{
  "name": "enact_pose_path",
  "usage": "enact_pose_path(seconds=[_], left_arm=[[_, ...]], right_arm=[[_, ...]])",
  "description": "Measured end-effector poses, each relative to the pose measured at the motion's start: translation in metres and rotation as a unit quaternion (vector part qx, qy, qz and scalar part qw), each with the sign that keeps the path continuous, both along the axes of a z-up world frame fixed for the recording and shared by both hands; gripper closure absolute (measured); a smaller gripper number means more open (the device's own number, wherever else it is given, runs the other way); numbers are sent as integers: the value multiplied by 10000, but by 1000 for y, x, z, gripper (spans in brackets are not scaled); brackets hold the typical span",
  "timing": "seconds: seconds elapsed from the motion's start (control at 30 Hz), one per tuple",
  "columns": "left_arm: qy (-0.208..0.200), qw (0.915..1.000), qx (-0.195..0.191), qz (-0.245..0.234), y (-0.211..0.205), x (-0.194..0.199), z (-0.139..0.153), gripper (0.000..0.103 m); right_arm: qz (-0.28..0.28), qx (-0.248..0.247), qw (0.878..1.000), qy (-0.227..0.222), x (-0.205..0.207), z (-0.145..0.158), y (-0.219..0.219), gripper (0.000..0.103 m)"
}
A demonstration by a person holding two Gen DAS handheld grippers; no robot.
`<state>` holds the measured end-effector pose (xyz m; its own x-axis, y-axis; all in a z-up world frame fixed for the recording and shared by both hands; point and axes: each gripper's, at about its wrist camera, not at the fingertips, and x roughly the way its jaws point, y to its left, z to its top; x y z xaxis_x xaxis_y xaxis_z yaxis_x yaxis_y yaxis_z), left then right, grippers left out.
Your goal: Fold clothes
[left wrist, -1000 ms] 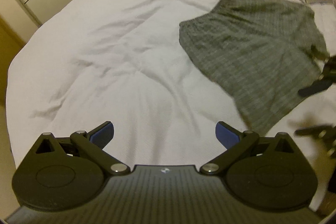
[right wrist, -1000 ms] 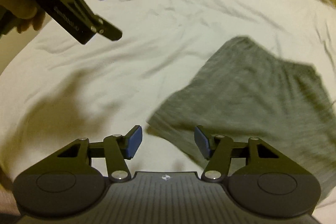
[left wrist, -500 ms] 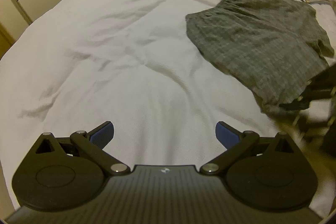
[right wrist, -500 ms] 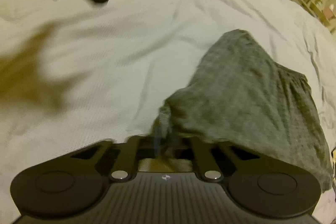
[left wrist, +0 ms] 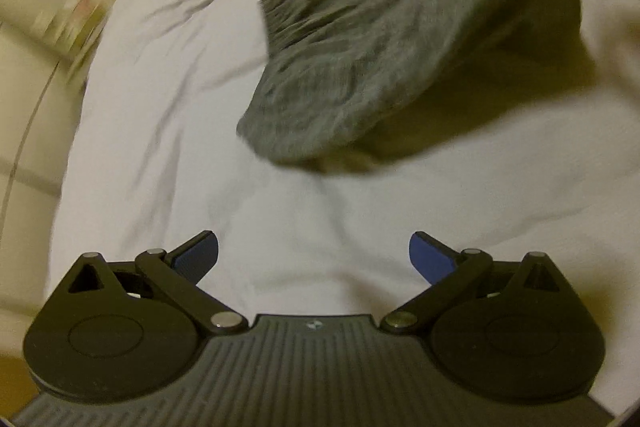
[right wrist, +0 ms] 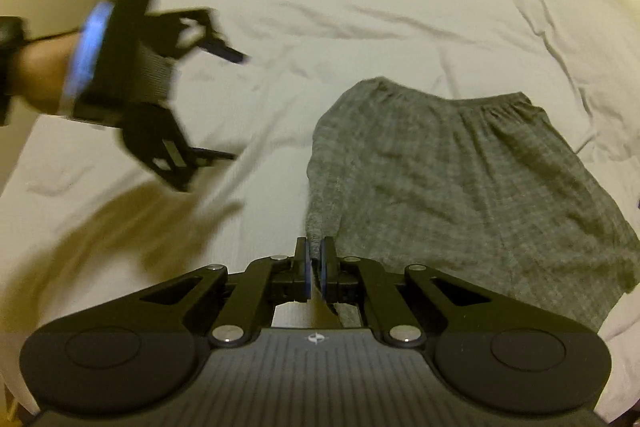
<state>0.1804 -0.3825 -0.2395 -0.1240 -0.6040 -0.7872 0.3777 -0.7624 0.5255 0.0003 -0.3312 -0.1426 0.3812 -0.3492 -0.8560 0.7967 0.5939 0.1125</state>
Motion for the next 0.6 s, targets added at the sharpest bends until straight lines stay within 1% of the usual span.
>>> enact_pose_path(seconds=[0.1,0.2,0.33,0.37,0.4,0.43,0.47,0.53,0.6], left_arm=[[-296,9985,-126,-451,-34,-14,-19,10],[-542,9947,-126,-860,-66,-26,-38,18],[-976,9833,-74,-1536,-98,-38,-59,31],[-1042,9811,-66,-1630,-104,-40,-62,39],[-1101,9790,-62,-1712,-110,-42,-64,45],[-1137,9778,-65,-1758,-117,-44,-65,59],[-1169,9767,-44,-1797,-122,-46,-64,78],[-1228,9742,3,-1891,-131,-51,-60,97],[-1235,9721,138,-1991,-137,-54,-51,98]], right_arm=[[22,98,9997,-240,-9,9,-5,101],[147,194,9989,-412,-19,13,-11,100],[241,276,9977,-564,-31,14,-17,100],[246,310,9974,-603,-33,13,-19,100],[235,349,9970,-643,-37,12,-21,100],[219,390,9967,-685,-40,11,-23,100],[177,423,9963,-733,-45,12,-25,100],[79,484,9953,-835,-55,14,-31,100],[-19,545,9941,-937,-66,15,-36,100]])
